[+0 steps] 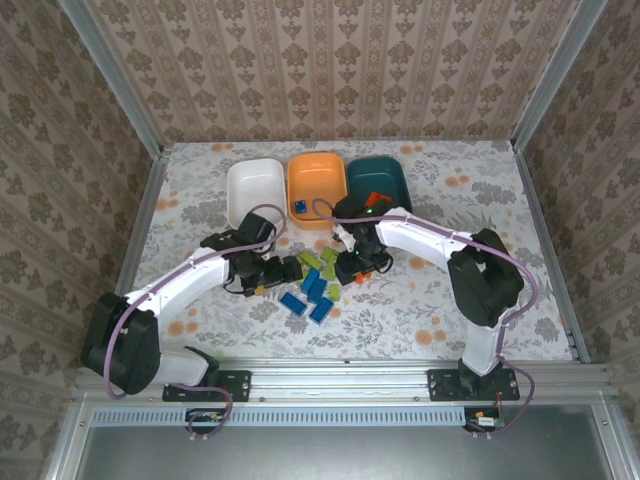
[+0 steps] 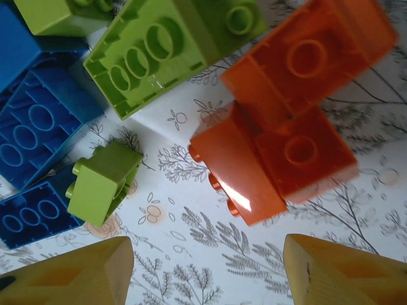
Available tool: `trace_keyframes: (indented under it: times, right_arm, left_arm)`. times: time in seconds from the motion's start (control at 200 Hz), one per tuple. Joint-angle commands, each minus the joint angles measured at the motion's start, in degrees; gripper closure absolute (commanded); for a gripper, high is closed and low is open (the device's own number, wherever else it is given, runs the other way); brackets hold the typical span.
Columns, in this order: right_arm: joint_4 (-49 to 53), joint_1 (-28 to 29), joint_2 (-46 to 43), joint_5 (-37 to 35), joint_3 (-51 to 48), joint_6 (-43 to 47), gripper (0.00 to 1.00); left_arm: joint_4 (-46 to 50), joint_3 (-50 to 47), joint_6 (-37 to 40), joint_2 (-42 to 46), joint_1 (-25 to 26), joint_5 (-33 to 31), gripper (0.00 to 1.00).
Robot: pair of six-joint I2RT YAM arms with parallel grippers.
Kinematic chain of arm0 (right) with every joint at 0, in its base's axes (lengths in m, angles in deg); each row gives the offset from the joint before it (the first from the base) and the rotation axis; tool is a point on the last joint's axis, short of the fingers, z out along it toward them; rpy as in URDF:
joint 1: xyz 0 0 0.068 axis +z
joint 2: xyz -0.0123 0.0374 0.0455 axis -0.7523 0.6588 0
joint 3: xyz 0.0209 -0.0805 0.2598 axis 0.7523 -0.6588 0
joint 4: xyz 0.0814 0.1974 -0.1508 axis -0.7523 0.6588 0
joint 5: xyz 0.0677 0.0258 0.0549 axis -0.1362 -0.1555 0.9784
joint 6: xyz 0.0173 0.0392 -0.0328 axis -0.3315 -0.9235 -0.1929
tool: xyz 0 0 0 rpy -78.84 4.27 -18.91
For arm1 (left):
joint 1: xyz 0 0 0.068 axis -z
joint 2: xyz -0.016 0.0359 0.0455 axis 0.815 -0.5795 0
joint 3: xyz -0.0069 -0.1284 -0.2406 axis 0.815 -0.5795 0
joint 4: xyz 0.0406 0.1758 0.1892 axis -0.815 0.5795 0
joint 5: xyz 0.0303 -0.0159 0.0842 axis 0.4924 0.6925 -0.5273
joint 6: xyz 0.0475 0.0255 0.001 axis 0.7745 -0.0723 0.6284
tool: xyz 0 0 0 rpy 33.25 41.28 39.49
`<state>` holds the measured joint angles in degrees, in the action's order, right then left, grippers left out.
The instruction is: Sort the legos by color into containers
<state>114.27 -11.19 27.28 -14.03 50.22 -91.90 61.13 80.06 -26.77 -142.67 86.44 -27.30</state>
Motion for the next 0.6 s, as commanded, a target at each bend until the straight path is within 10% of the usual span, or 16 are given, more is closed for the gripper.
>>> trace_keyframes:
  times: [0.0,0.37,0.595]
  right_arm:
    - [-0.95,0.48,2.53,-1.91,1.90,3.09,0.38]
    - [-2.18,1.74,4.91,-4.45,1.82,3.12,0.60]
    - [-1.05,1.86,3.26,-6.46,2.68,3.62,0.51]
  left_arm:
    - [0.24,1.35,-1.13,1.02,0.31,-0.06,0.08]
    - [2.96,-2.32,-3.93,3.13,1.02,0.26,0.08]
    - [5.25,-4.27,-9.11,3.79,4.42,1.52,0.10]
